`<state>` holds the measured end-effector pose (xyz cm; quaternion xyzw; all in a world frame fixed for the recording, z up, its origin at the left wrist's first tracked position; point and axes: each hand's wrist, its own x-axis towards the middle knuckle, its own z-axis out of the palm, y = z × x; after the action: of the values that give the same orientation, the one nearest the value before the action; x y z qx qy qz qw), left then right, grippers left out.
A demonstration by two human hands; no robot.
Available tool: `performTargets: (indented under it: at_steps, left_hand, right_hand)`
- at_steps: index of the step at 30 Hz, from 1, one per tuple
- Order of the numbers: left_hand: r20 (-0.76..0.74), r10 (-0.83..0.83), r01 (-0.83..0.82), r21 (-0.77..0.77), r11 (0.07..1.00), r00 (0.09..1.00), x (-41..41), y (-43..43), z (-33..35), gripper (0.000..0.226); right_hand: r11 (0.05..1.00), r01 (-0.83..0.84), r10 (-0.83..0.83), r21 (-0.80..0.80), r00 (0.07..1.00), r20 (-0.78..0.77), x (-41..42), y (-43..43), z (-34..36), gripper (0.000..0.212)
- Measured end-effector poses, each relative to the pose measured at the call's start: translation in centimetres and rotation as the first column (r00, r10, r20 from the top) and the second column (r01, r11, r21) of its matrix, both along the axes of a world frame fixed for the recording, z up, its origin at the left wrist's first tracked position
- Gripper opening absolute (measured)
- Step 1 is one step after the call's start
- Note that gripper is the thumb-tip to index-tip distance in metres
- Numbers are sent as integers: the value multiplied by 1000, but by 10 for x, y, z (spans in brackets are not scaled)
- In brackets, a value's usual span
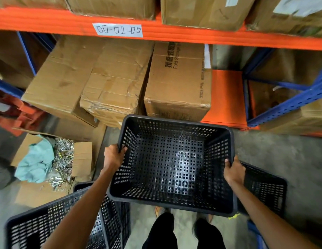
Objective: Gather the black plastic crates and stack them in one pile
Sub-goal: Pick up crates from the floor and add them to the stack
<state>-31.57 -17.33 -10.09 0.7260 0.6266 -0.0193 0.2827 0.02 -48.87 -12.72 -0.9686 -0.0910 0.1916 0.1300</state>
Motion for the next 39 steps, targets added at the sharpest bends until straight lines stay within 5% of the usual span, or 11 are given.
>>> performTargets:
  at_steps: [11, 23, 39]
  left_hand:
    - [102, -26, 18, 73, 997, 994, -9, 5, -13, 33]
    - [-86, -49, 63, 159, 985, 995, -5, 6, -15, 45]
    - [-9, -76, 77, 210, 975, 997, -15, 13, -35, 44]
  right_hand:
    - [999, 8, -10, 52, 998, 55, -10, 0, -9, 39]
    - [994, -91, 83, 63, 990, 117, -8, -3, -9, 43]
    - [982, -162, 150, 96, 982, 118, -27, -19, -8, 44]
